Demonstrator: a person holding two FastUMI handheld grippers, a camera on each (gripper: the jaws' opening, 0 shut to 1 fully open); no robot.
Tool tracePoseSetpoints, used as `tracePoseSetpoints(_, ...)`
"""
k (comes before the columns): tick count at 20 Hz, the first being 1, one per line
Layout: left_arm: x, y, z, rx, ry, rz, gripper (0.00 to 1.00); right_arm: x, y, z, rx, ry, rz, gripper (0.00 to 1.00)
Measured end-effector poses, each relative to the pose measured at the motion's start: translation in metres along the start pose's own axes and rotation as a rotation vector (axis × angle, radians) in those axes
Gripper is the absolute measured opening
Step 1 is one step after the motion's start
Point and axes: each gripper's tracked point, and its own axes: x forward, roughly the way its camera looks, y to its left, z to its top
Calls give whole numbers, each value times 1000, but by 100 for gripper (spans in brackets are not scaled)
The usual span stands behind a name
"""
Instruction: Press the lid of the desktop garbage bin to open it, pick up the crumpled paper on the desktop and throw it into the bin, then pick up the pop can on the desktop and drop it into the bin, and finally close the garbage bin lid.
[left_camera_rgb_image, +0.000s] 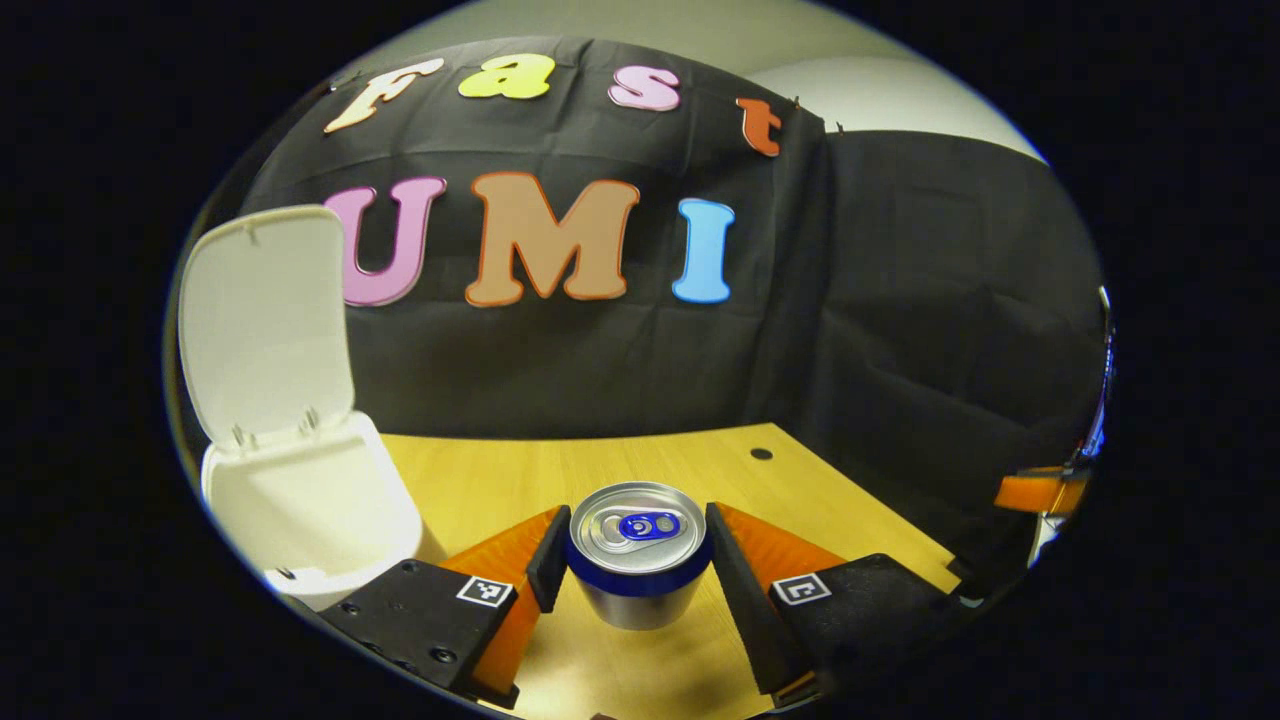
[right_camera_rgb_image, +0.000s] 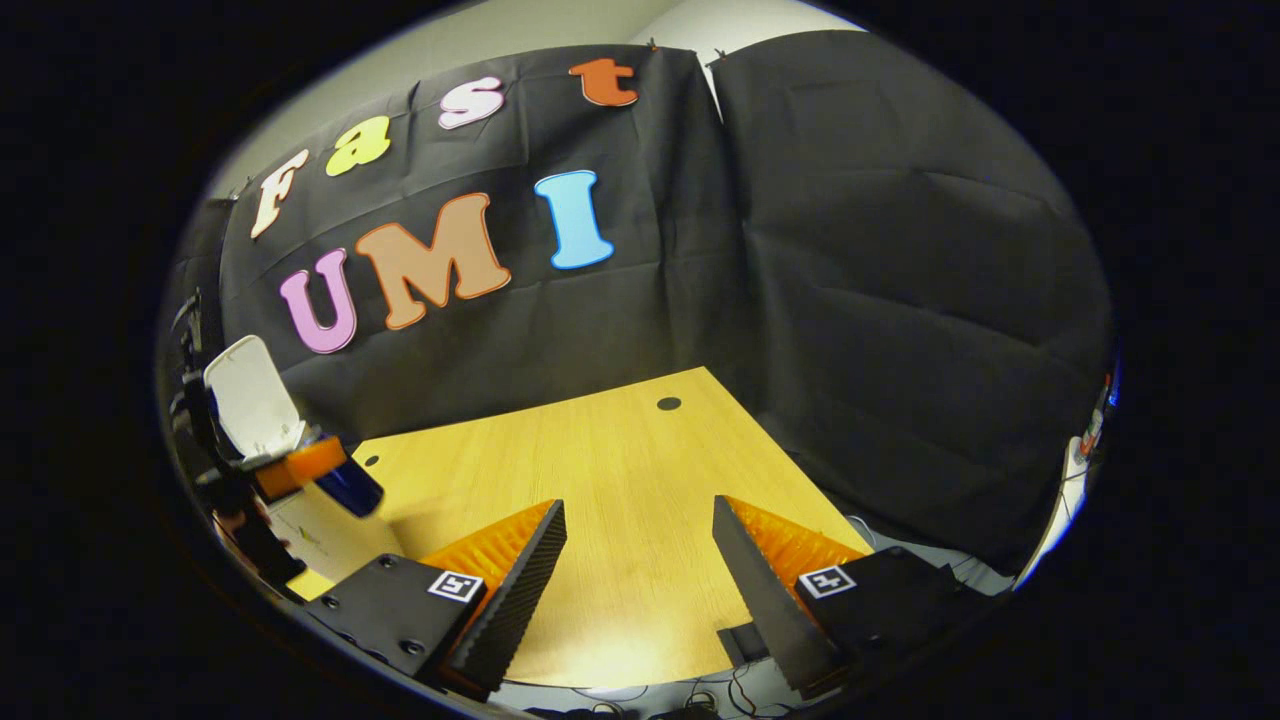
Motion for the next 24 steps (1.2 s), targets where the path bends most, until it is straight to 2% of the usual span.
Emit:
tracePoseSetpoints(4, -24, 58, 47, 3, -56, 140, 78, 0, 9, -10, -17, 28, 59, 98)
tracePoseSetpoints(8, -52, 103, 68, -105, -81, 230, 78, 4, 16, -22, -37, 62, 98, 98)
tracePoseSetpoints(13, -80, 158, 66, -59, -84, 385, 77, 13, 26, -30, -50, 86, 139, 99)
tracePoseSetpoints(19, -97, 186, 44, -60, -64, 462, 78, 17, 33, -30, -69, 92, 164, 99)
tracePoseSetpoints(24, -98, 186, 44, -87, -71, 467, 78, 16, 33, -32, -65, 93, 157, 98)
